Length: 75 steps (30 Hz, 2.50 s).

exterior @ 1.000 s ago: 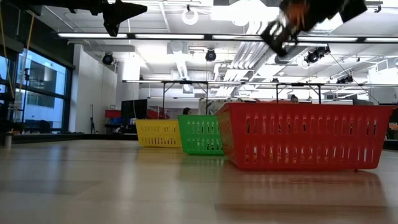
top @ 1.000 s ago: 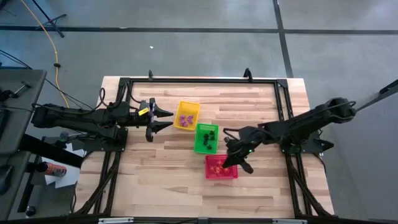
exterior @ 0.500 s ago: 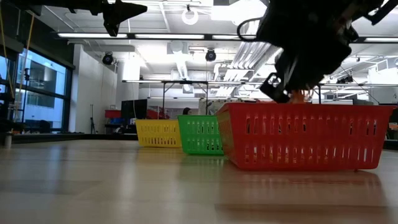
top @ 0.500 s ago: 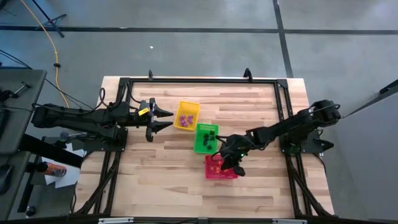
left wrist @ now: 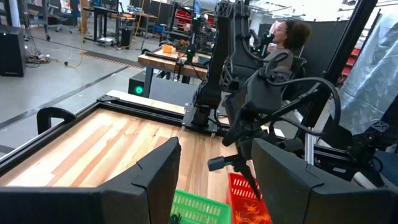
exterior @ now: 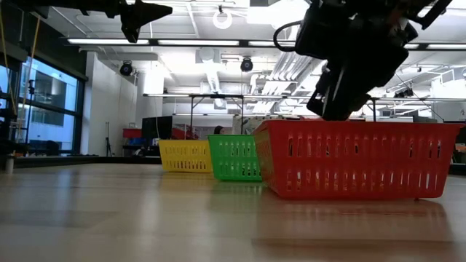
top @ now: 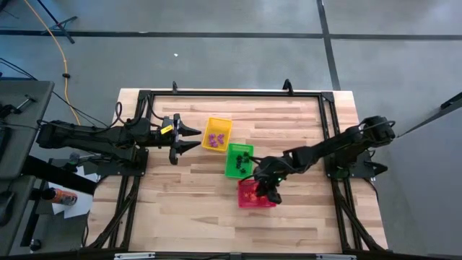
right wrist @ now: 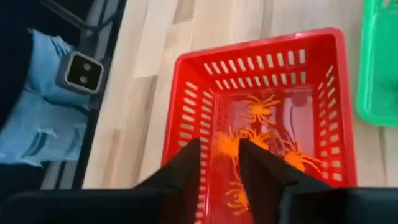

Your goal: Sort Halloween decoration

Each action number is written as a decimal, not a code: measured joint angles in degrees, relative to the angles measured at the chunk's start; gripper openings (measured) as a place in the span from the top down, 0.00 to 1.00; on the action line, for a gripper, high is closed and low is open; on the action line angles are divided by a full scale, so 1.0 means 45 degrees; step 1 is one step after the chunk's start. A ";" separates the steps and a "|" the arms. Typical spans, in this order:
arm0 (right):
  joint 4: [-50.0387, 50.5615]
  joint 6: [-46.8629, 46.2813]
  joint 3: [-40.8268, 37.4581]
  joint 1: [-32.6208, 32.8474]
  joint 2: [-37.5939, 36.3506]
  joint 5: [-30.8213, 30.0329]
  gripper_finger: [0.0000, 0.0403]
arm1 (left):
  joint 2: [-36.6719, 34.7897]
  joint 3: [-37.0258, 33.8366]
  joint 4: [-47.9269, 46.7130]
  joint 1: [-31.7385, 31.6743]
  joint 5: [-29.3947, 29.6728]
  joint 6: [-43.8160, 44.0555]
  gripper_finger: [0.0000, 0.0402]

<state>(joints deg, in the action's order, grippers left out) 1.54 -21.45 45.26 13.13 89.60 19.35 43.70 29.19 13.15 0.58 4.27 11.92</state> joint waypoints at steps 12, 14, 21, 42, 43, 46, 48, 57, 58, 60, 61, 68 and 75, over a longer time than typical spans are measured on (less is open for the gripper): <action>0.6135 0.2920 0.2720 -0.0722 -0.0718 0.1700 0.55 | 0.0000 0.0000 -0.0005 0.0000 0.0000 0.0010 0.53; 0.6940 0.3128 0.2579 -0.0924 -0.1339 0.1691 0.55 | 0.0000 0.0000 -0.0006 0.0000 0.0000 0.0010 0.53; 0.7466 0.2139 0.0161 -0.1298 -0.4561 -0.0026 0.55 | 0.0000 0.0000 0.0000 0.0000 0.0000 0.0005 0.53; -0.6662 0.2849 -0.1422 -0.2932 -0.6674 -0.4739 0.55 | 0.0000 0.0000 0.0587 0.0000 0.0005 0.1417 0.53; -0.5973 0.2873 -0.1223 -0.3000 -0.6674 -0.4466 0.55 | 0.0000 0.0000 0.0669 0.0000 0.0000 0.1645 0.53; -0.4416 0.2874 -0.0760 -0.3121 -0.6669 -0.4233 0.55 | 0.0000 0.0000 0.0789 -0.0002 0.0000 0.2008 0.53; -0.4202 0.2868 -0.0648 -0.3172 -0.6669 -0.4233 0.55 | 0.0000 0.0000 0.0774 0.0000 0.0000 0.2002 0.53; -0.4115 0.2667 -0.0646 -0.3174 -0.6702 -0.4233 0.55 | 0.0000 0.0000 0.0772 0.0000 0.0000 0.2005 0.53; -0.4057 0.2670 -0.0646 -0.3177 -0.6774 -0.4233 0.55 | 0.0000 0.0000 0.0772 -0.0005 0.0003 0.2059 0.53; -0.3905 0.2748 -0.0642 -0.3177 -0.7018 -0.4236 0.55 | 0.0035 0.0000 0.0773 -0.0005 0.0000 0.2220 0.53; -0.3708 0.2762 -0.0642 -0.3177 -0.7194 -0.4238 0.55 | 0.0063 0.0000 0.0772 0.0000 0.0005 0.2364 0.53; -0.0937 0.2750 -0.0642 -0.3174 -0.9209 -0.5051 0.55 | -0.0168 0.0000 0.0725 -0.0200 0.0843 0.1382 0.55; 0.1971 0.2404 -0.0642 -0.3172 -1.1662 -0.6489 0.60 | -0.1012 0.0010 0.0486 -0.0915 0.0341 0.0040 0.77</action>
<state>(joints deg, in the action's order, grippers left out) 10.41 -10.63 42.37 -1.15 37.12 -9.86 39.15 29.23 15.33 -3.54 5.81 12.10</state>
